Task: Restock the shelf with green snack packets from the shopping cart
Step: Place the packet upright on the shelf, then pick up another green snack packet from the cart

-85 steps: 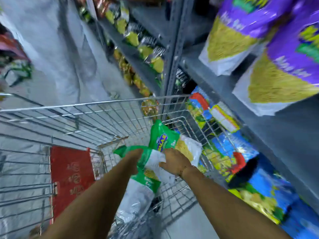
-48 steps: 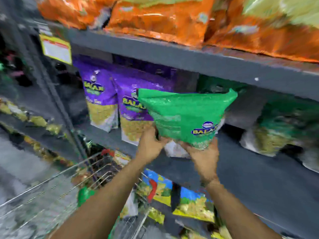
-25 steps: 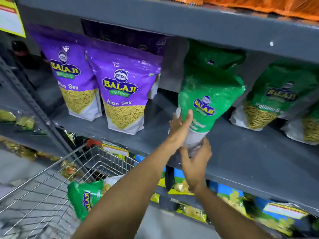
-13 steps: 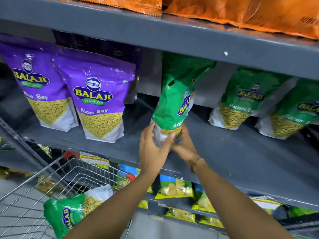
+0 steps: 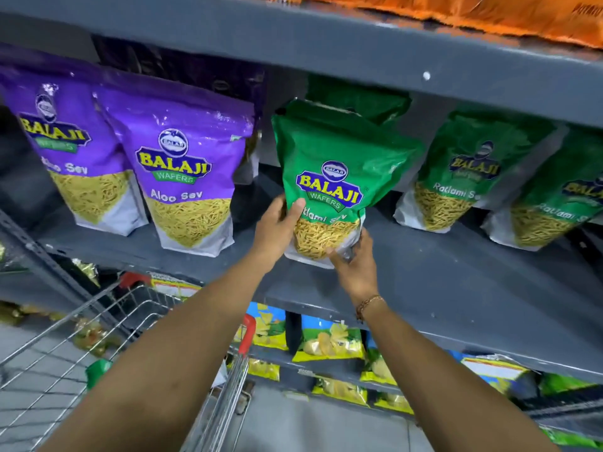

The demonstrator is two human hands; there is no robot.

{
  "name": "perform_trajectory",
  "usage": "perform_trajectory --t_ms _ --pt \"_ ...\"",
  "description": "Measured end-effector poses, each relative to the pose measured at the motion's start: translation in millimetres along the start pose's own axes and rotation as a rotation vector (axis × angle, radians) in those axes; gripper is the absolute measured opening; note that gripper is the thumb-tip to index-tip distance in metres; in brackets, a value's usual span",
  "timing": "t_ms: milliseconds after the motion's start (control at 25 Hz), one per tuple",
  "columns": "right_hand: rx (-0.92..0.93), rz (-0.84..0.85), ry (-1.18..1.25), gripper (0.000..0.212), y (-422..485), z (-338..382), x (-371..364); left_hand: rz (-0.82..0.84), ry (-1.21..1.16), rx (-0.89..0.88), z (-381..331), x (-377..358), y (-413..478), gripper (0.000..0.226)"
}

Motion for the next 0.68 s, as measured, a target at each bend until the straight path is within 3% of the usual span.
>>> perform_trajectory --t_ms 120,160,200,280,360,400,440,560,680 --pt "-0.063 -0.349 -0.122 0.070 -31 -3 -3 -0.129 0.008 -0.062 6 26 -25 0.039" --pt "0.022 -0.462 -0.206 0.062 -50 3 -14 -0.224 0.006 -0.078 14 45 -40 0.030" --pt "0.155 -0.447 -0.239 0.049 -72 7 -41 -0.337 -0.006 -0.066 31 74 -60 0.027" --pt "0.360 -0.112 -0.221 0.026 -108 12 -111 -0.617 -0.125 0.068 78 134 -101 0.040" --pt "0.362 0.354 -0.310 0.014 -129 -6 -203 -0.945 -0.343 0.304 156 201 -148 0.040" --pt "0.321 0.550 -0.412 0.015 -133 -22 -239 -1.018 -0.410 0.458 192 220 -169 0.037" --pt "0.260 0.722 -0.512 0.019 -136 -43 -278 -1.015 -0.436 0.637 233 233 -187 0.034" --pt "0.181 1.038 -0.843 0.043 -142 -114 -357 -0.745 -0.659 1.089 325 206 -227 0.037" --pt "0.331 1.286 -1.191 0.088 -152 -187 -404 -0.671 -0.960 1.177 375 177 -231 0.050"
Point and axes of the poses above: each hand's wrist, its own y-axis towards the middle knuckle, its own x-axis out of the back of the hand, z = x × y, the point moved 6 cm from there along y, towards the middle knuckle, and after that the axes turned 1 degree about x, right-handed, at the moved point
